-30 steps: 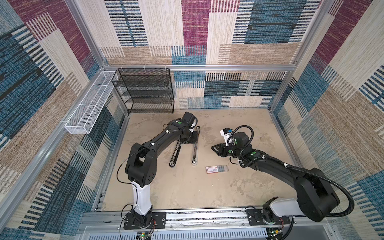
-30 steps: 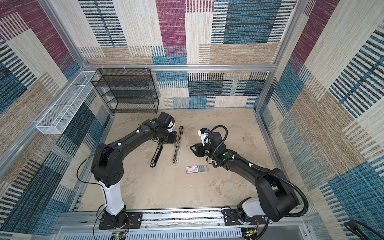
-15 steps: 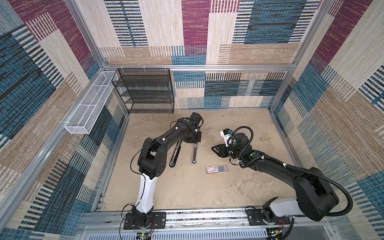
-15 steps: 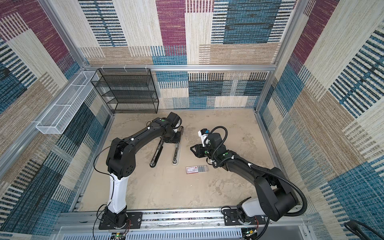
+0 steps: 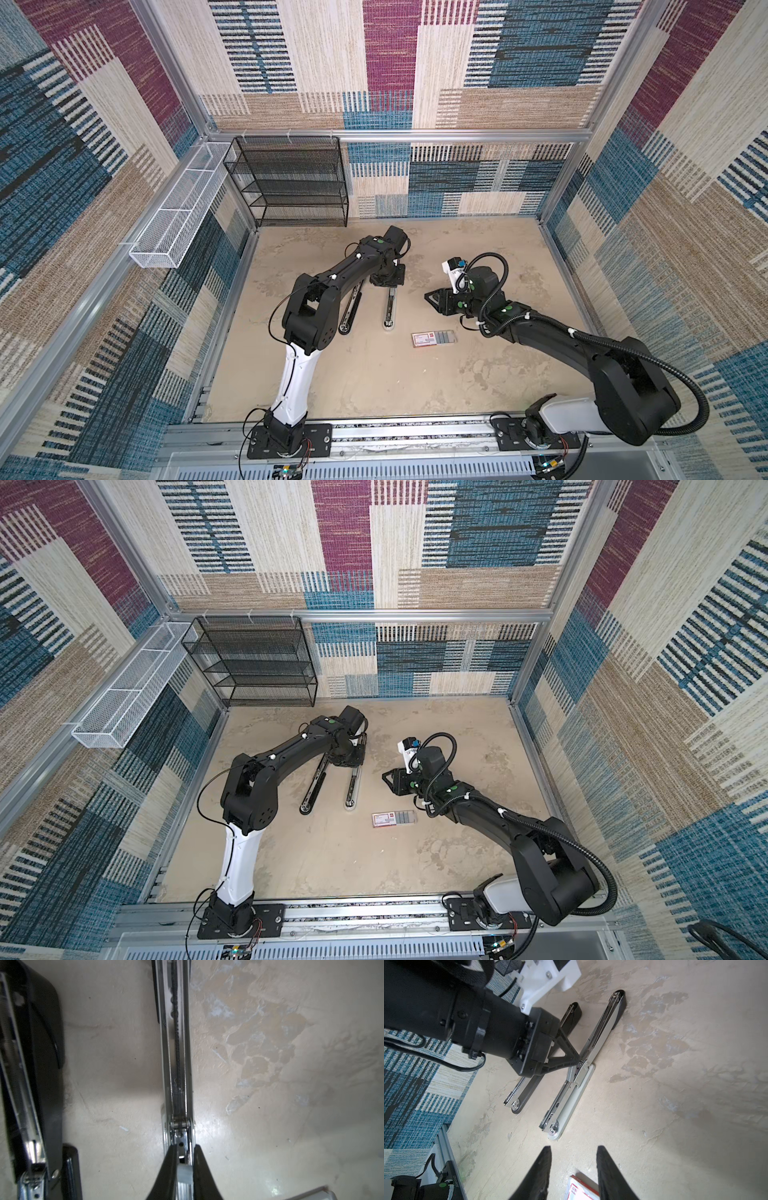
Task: Load the staples into the stapler
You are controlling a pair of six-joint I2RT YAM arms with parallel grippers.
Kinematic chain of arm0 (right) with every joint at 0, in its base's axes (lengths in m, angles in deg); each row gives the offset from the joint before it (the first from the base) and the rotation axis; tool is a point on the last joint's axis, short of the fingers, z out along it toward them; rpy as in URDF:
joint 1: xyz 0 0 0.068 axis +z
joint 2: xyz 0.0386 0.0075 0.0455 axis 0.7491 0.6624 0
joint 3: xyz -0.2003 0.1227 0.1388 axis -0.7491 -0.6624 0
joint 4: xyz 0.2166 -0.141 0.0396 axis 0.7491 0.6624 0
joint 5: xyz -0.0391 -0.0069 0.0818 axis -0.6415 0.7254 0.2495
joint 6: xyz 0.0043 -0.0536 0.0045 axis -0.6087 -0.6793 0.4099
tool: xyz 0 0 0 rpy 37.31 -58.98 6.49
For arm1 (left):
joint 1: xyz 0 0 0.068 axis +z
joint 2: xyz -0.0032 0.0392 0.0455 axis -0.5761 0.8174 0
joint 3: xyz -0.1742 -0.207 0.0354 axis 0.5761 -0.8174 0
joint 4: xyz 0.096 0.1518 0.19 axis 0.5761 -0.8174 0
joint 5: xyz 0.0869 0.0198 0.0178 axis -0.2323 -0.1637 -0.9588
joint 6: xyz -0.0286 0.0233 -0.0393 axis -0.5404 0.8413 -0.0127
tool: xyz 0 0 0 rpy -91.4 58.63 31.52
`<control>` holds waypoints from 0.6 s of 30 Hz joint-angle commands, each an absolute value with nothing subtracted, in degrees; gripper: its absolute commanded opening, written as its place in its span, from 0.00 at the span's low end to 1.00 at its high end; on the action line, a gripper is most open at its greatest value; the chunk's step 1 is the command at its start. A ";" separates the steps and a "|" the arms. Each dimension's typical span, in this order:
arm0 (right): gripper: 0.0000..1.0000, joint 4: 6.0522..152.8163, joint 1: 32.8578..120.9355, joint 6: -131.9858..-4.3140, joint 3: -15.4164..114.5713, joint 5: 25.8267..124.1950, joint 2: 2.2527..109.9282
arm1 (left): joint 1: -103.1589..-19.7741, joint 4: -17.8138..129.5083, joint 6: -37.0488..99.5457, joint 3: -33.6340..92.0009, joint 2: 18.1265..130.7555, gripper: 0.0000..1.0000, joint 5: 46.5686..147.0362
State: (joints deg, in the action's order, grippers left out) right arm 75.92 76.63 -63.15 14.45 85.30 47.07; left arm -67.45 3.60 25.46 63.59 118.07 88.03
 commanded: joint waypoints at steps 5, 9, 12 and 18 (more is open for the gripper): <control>0.40 75.20 76.64 -63.13 13.65 84.36 45.81 | -67.70 2.65 25.88 64.02 117.99 0.00 85.42; 0.40 75.13 76.64 -63.00 13.46 84.29 45.67 | -67.70 2.43 25.88 63.67 117.02 0.00 84.27; 0.40 75.09 76.64 -63.00 13.45 84.46 45.72 | -67.70 2.50 25.97 63.45 116.51 0.00 83.82; 0.40 75.16 76.64 -62.91 13.63 84.73 45.88 | -67.70 2.38 25.62 63.25 116.83 0.00 84.88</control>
